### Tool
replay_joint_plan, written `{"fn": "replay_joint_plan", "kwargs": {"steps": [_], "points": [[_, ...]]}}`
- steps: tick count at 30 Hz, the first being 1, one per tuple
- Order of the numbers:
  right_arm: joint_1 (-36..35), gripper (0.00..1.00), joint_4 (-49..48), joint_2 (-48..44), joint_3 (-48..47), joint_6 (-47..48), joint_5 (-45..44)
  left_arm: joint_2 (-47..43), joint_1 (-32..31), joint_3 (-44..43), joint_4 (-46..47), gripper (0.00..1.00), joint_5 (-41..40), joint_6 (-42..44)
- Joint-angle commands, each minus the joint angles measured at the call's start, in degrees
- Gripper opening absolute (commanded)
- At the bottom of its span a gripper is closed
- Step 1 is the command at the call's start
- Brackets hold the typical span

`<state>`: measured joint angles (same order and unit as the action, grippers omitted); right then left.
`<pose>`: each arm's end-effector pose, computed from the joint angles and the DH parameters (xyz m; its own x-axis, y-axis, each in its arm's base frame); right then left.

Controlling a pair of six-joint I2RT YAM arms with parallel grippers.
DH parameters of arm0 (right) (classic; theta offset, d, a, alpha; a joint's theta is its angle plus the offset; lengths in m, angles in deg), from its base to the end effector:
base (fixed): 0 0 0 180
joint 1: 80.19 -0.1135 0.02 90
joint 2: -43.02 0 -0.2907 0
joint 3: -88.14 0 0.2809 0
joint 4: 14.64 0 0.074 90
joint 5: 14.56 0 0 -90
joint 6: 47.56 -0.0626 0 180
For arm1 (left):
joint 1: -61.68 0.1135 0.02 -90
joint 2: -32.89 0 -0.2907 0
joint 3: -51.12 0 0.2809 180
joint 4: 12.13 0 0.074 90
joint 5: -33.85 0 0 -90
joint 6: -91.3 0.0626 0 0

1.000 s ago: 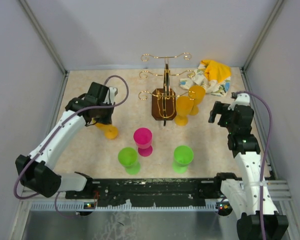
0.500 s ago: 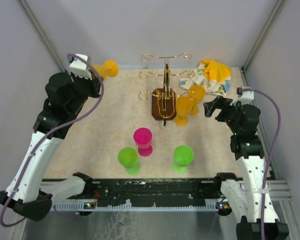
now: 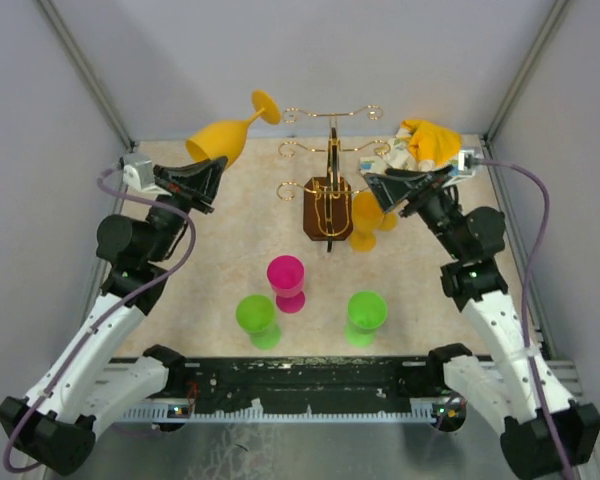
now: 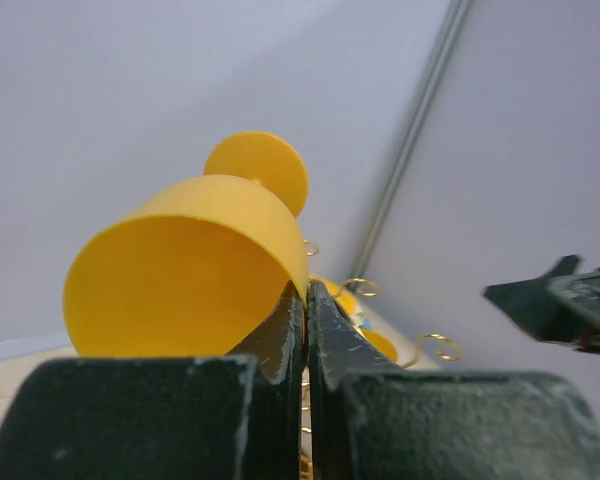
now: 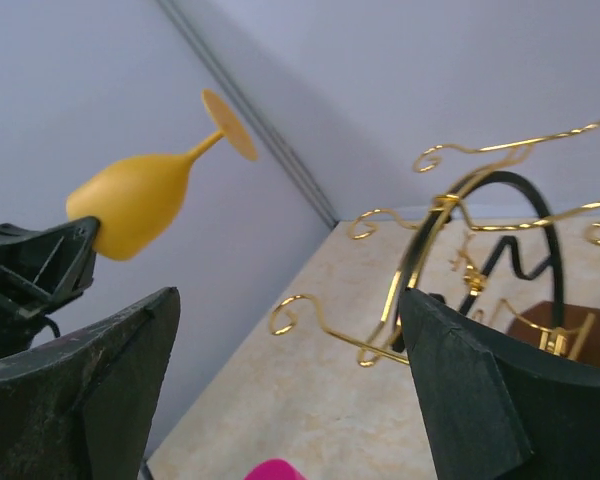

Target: Place the wine glass upside down on the wine glass rack

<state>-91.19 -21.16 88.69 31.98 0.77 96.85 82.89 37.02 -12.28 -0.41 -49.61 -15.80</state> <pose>0.2112 0.0643 0.4113 -0.1314 0.6050 -0.7853 -0.5796 0.5958 0.5560 0.2058 -0.1023 0.4591 0.2193 -0.4221 -0.8796 0.5992 0.7698 -0.2200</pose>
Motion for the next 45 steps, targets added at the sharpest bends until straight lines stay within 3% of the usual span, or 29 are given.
{"fn": "replay_joint_plan", "kwargs": {"steps": [1,8,17,22,31,45], "points": [[-7.2,0.89,-19.2,5.9,1.0,-2.2,-3.1,-4.0,-0.3,5.9,21.5,0.0,3.1,-14.7],[-14.0,0.85,-39.1,14.9,2.8,-1.5,-5.1,-8.5,-0.3,13.2,31.1,0.0,2.4,-29.6],[-20.8,0.84,-66.5,27.1,2.5,0.1,-4.2,-5.9,-0.5,19.7,44.0,0.0,3.1,-43.9],[-22.9,0.84,-79.0,35.2,-1.4,-3.2,-1.7,-4.0,-0.7,19.8,47.3,0.0,4.4,-47.0],[-25.8,0.84,-80.0,43.5,-11.3,0.1,1.9,-1.2,-1.5,21.9,50.7,0.0,4.9,-50.4],[-28.2,0.83,-80.0,48.5,-20.1,1.5,2.4,1.8,-2.8,23.7,54.7,0.0,5.1,-52.0]]}}
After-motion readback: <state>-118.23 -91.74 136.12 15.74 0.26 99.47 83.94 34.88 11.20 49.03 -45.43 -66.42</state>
